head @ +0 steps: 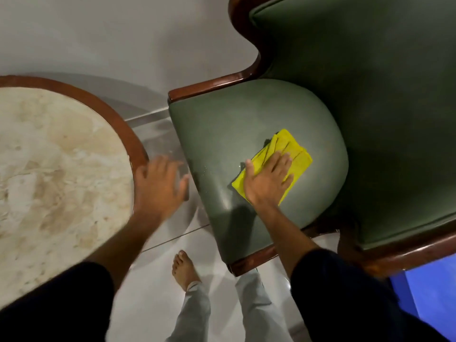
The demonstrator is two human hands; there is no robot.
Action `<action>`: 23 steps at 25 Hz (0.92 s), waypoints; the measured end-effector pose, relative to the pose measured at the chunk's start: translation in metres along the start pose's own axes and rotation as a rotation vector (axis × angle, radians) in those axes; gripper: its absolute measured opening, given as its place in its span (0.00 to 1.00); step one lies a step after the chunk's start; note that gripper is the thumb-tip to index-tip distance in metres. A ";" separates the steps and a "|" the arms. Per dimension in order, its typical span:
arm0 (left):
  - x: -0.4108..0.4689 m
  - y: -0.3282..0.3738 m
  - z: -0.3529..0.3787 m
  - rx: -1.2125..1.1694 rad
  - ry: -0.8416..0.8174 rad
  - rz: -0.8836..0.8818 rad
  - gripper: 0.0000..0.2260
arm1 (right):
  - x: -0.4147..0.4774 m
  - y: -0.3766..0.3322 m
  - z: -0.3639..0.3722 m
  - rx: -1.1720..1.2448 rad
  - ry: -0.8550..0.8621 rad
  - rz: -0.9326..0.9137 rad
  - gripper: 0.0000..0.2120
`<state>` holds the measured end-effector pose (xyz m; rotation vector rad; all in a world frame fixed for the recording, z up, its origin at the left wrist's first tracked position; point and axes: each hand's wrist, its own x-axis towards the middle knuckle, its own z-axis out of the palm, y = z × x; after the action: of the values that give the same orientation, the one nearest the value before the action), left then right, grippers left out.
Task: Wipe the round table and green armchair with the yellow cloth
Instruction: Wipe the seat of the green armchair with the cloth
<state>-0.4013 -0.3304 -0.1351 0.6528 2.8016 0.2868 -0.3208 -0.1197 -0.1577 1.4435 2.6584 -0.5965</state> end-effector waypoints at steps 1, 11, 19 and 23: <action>0.003 -0.025 0.002 0.069 0.058 -0.011 0.22 | 0.010 0.001 0.012 -0.056 0.004 -0.044 0.38; 0.002 -0.082 0.024 0.067 0.157 -0.235 0.33 | -0.011 0.039 0.027 -0.169 0.179 0.054 0.31; 0.003 -0.085 0.030 0.100 0.190 -0.208 0.32 | 0.020 -0.112 0.068 -0.494 -0.057 -0.690 0.29; 0.003 -0.086 0.031 0.079 0.191 -0.199 0.33 | -0.049 -0.038 0.070 -0.953 -0.289 -1.317 0.25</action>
<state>-0.4301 -0.4009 -0.1866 0.3753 3.0447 0.2107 -0.3335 -0.2025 -0.1994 -0.6244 2.5973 0.4359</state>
